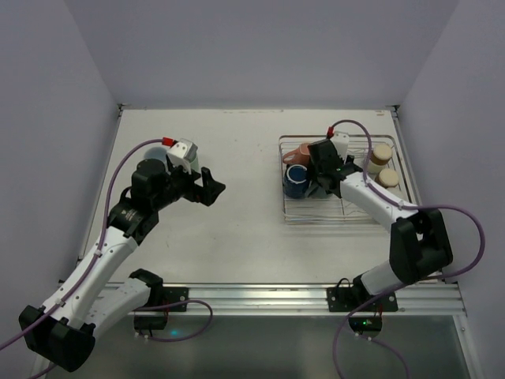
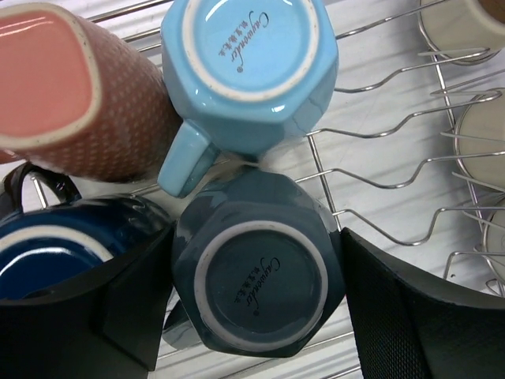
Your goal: Unload the cups from the dish rack
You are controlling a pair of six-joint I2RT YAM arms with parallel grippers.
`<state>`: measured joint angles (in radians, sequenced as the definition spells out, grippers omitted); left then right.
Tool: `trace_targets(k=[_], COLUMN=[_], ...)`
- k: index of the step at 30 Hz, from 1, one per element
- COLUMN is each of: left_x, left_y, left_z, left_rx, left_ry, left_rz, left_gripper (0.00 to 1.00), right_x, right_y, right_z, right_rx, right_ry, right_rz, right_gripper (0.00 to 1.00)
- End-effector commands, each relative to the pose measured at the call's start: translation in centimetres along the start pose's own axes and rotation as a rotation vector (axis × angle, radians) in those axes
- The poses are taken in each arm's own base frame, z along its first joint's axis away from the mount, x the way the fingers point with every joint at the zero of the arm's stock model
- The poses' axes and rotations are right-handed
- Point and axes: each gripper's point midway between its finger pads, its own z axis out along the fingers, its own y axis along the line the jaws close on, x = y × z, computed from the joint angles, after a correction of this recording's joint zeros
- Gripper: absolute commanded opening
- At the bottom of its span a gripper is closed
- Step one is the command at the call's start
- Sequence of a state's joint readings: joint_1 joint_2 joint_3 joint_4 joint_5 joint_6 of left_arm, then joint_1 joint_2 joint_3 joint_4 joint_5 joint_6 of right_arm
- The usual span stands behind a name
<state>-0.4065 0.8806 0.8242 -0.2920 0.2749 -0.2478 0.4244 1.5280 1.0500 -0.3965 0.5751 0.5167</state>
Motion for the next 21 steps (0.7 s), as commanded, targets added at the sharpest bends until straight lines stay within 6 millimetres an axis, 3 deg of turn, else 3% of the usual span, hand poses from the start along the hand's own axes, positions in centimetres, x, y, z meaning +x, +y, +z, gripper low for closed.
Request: trace_targets(k=[1, 6, 9, 11, 12, 13, 14, 15, 16, 18, 19, 21], left_x=[-1.7, -2.4, -2.9, -2.2, -3.0, -2.2, -1.8, -1.6, -1.4, -1.1, -0.8, -1.0], left_y=[-1.3, -4.4, -5.9, -6.9, -7.6, -7.9, -8.9, -9.6, -10.0, -11.6, -12.1, -13.7], left_z=[0.1, -0.1, -0.1, 0.1, 0.2, 0.5, 0.5, 0.6, 1.2, 1.8, 2.0, 2.3], left_rx=[0.066, 0.226, 0.308, 0.365, 0.405, 0.429, 0.479, 0.508, 0.536, 0.607, 0.627, 0.687], left_ry=[-0.065, -0.074, -0.092, -0.072, -0.103, -0.088, -0.074, -0.062, -0.063, -0.046, -0.039, -0.044], left_rz=[-0.001, -0.074, -0.129, -0.166, -0.191, -0.215, -0.227, -0.266, -0.276, -0.307, -0.323, -0.354], left_gripper=[0.98, 0.98, 0.97, 0.97, 0.97, 0.96, 0.95, 0.95, 0.94, 0.93, 0.93, 0.91], right_x=[-2.7, -5.3, -5.8, -5.6, -5.7, -6.6, -6.2, -6.4, -7.7, -6.8, -7.5, -6.4], right_y=[-0.3, -1.5, -1.8, -1.8, -1.8, -1.7, -1.6, -1.4, -1.2, 1.1, 2.0, 3.9], right_z=[-2.5, -7.1, -9.4, -10.5, -11.0, -12.7, -13.2, -14.0, -16.2, -18.5, -20.4, -23.3], right_rx=[-0.048, -0.170, -0.254, -0.303, -0.323, -0.388, -0.422, -0.469, -0.552, -0.756, -0.857, -1.063], right_ry=[-0.101, -0.235, -0.280, -0.287, -0.300, -0.341, -0.349, -0.364, -0.425, -0.398, -0.428, -0.381], right_rz=[0.098, 0.178, 0.212, 0.222, 0.229, 0.255, 0.260, 0.279, 0.318, 0.329, 0.348, 0.358], right_gripper=[0.40, 0.31, 0.30, 0.29, 0.29, 0.29, 0.29, 0.27, 0.27, 0.26, 0.26, 0.26])
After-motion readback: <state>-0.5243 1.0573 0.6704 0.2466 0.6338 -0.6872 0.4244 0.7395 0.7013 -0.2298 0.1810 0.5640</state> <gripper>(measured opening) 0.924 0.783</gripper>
